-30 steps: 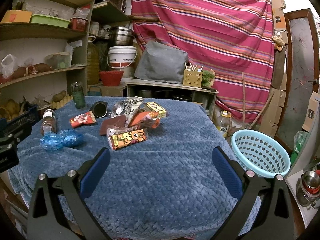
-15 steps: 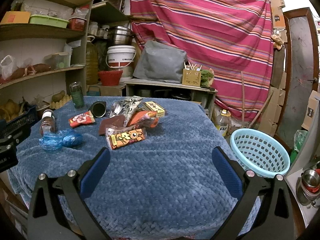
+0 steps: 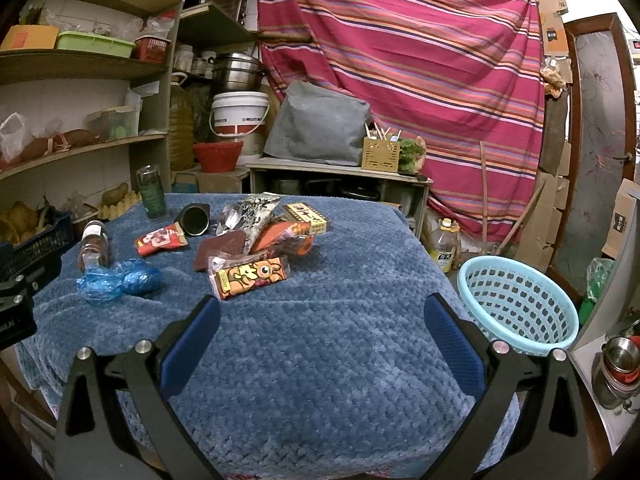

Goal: Collect trash

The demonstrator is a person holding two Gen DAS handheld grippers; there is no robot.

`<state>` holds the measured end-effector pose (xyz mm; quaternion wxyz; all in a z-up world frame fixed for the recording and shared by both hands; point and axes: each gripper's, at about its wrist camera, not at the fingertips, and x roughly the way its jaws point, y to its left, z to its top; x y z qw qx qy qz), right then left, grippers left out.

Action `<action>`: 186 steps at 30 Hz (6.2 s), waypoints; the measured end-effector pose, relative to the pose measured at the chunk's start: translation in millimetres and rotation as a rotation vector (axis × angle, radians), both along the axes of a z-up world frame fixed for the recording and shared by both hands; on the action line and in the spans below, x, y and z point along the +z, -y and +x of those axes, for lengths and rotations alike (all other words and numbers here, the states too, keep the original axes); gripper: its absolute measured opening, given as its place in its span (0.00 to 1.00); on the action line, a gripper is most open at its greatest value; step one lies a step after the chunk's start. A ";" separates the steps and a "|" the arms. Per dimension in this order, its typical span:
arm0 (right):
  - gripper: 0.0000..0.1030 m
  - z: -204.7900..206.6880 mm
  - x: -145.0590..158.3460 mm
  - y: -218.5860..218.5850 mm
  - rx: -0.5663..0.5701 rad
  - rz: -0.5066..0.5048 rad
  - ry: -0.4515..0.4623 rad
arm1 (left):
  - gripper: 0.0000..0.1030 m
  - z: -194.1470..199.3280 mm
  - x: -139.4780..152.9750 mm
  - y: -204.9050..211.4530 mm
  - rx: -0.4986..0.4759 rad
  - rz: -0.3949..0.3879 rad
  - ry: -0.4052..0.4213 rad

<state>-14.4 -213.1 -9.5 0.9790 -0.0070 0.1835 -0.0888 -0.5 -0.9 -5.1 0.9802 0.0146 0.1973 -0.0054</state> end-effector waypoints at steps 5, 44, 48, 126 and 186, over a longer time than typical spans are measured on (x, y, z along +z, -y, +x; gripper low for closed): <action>0.96 0.0 0.1 0.1 0.001 0.000 -0.001 | 0.95 -0.3 -0.3 1.0 0.000 0.002 0.001; 0.96 1.6 2.0 5.3 -0.002 0.016 -0.002 | 0.95 2.5 -2.7 -2.7 0.010 -0.003 -0.012; 0.96 10.9 6.2 14.2 -0.014 0.039 -0.003 | 0.95 6.6 4.5 -7.2 0.024 0.009 -0.004; 0.96 200.0 -67.4 -53.5 0.106 0.059 -0.462 | 0.29 160.7 -33.9 -25.9 -0.027 0.014 -0.237; 0.10 59.4 -2.9 310.9 -0.319 0.204 -0.192 | 0.28 132.4 16.8 319.2 -0.578 0.021 -0.117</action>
